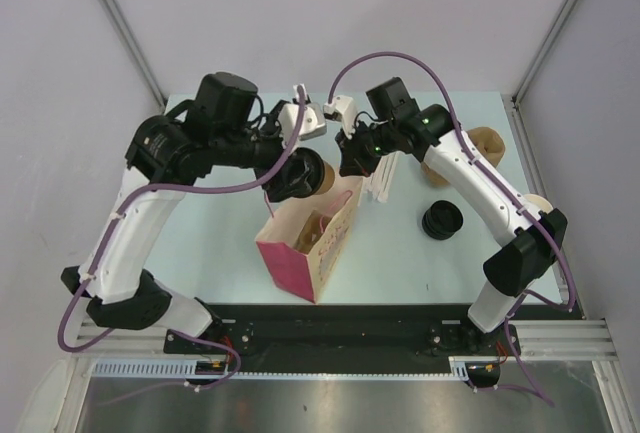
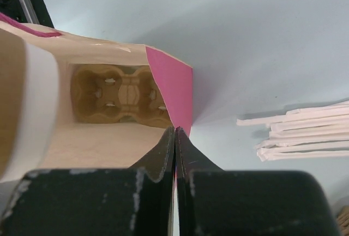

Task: Pack the takeout coffee

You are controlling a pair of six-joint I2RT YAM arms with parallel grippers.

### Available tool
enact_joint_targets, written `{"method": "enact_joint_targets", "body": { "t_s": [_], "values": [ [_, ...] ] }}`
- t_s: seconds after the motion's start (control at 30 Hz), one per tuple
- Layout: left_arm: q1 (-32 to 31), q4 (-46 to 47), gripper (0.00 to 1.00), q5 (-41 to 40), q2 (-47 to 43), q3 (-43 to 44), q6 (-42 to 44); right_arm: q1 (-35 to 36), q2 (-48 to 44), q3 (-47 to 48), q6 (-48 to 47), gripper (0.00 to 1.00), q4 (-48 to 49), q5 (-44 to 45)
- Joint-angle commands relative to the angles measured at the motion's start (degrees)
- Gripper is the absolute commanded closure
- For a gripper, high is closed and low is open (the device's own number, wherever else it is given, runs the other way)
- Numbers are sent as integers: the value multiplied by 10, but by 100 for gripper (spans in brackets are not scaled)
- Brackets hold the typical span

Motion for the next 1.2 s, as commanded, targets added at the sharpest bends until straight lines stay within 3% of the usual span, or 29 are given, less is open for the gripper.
{"method": "enact_joint_targets", "body": {
  "t_s": [0.0,0.43,0.83,0.93,1.17],
  "values": [
    [-27,-10,82,-57,-16,-52,20,-6,-4,9,14,100,14,-5],
    [-28,21,83,-124,-19,-161,33,-11,-36,-18,46,100,10,-24],
    [-28,41,84,-111,-44,-207,57,-13,-88,-65,54,99,-44,-54],
    [-28,38,84,-99,-53,-217,60,-13,-103,-80,44,91,-70,-85],
    [-28,48,85,-77,-64,-249,67,-31,-91,-29,28,45,-93,-88]
  ]
}}
